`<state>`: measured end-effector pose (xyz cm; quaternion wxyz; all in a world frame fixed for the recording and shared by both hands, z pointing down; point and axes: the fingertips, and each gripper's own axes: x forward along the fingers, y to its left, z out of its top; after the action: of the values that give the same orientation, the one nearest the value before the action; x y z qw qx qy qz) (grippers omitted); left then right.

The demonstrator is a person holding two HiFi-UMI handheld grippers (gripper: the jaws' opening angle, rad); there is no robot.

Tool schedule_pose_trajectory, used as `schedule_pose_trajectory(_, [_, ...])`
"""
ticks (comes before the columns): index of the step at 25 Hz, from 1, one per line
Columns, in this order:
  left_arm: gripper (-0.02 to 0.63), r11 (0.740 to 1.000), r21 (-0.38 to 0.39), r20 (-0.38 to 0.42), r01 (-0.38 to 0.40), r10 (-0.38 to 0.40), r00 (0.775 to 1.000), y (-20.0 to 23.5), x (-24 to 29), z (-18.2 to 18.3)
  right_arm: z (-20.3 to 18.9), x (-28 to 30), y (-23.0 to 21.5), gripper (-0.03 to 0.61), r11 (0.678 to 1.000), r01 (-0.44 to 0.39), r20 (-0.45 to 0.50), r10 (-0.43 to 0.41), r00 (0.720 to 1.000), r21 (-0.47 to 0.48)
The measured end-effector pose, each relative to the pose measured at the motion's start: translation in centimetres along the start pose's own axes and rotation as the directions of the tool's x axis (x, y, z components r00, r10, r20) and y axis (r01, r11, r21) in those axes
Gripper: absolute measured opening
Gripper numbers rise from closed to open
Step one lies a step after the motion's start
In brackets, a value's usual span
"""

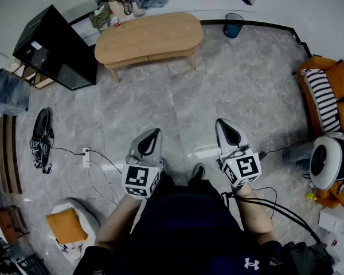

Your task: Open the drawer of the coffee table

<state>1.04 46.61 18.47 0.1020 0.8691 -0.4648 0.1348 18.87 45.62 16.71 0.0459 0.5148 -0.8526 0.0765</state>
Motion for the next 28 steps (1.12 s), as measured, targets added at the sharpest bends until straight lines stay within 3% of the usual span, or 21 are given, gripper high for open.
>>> schedule_pose_trajectory(5, [0.002,1.000,0.020,0.022,0.017,-0.018,1.000,6.0,-2.7,-0.7,0.6,2.8,5.0,0.000,0.999,0.041,-0.003,-0.041,0.999,-0.014])
schedule_pose_trajectory(10, [0.002,0.999,0.041,0.053,0.032,-0.034,0.998,9.8,-4.3,-0.4,1.4,4.0,7.3,0.000,0.996,0.085,-0.009,-0.085,0.996,-0.033])
schedule_pose_trajectory(17, [0.002,0.999,0.013,0.056,0.053,-0.053,0.997,15.2,-6.3,-2.0,1.6,5.7,10.3,0.002,0.984,0.175,-0.002,-0.175,0.985,0.022])
schedule_pose_trajectory(24, [0.002,0.996,-0.017,0.031,0.093,-0.092,0.995,15.6,-5.0,-3.0,-0.6,5.0,9.3,0.003,0.972,0.229,-0.073,-0.225,0.972,0.054])
schedule_pose_trajectory(28, [0.002,0.994,-0.037,0.006,0.101,-0.100,0.995,15.9,-4.2,-3.2,-1.3,6.8,8.6,0.003,0.972,0.218,-0.094,-0.210,0.973,0.093])
